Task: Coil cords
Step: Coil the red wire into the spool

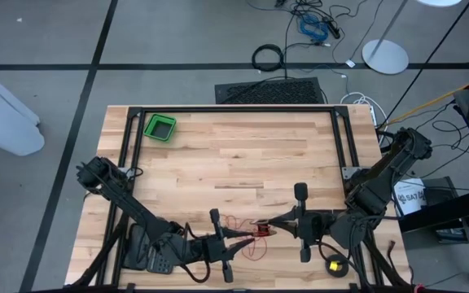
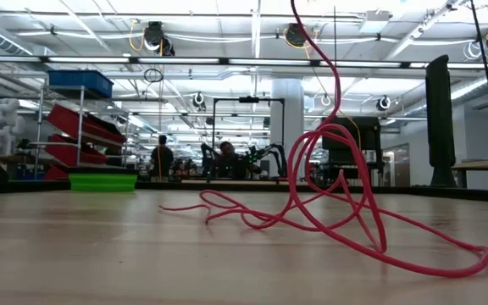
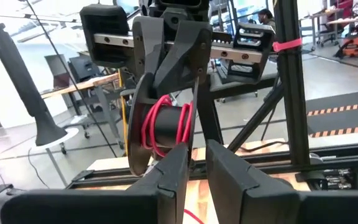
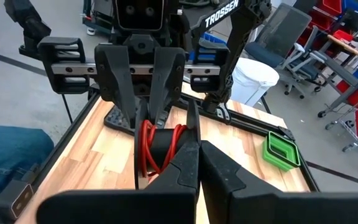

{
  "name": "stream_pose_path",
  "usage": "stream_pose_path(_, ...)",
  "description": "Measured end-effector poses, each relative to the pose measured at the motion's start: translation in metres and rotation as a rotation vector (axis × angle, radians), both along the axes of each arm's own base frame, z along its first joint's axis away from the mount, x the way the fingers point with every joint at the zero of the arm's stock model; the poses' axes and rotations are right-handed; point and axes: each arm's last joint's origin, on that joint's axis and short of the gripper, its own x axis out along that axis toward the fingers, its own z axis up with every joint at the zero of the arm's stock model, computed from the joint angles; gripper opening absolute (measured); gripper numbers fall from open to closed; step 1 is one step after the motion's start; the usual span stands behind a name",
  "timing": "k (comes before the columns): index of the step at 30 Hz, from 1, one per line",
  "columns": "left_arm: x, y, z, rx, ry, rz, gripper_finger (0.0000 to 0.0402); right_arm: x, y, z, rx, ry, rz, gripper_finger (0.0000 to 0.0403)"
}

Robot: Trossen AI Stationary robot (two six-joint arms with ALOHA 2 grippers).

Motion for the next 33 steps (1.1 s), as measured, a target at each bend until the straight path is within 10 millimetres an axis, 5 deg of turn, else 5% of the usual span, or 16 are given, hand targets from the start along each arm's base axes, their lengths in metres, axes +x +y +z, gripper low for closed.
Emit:
stream_pose_path(9, 0.000, 0.001, 0.001, -0.009, -0.003, 0.035, 0.0008, 0.000, 0.000, 0.000, 0.006, 0.000, -0.003, 0.0000)
stream_pose_path(21, -0.006, -0.004, 0.001, 0.032, 0.016, 0.075, 0.0002, -0.001, -0.001, -0.003, 0.006, 0.029, -0.007, 0.0027)
stream_pose_path(33, -0.032, -0.018, 0.021, 0.010, -0.005, 0.034, 0.0001, -0.003, -0.002, -0.008, 0.002, 0.071, -0.015, 0.0060)
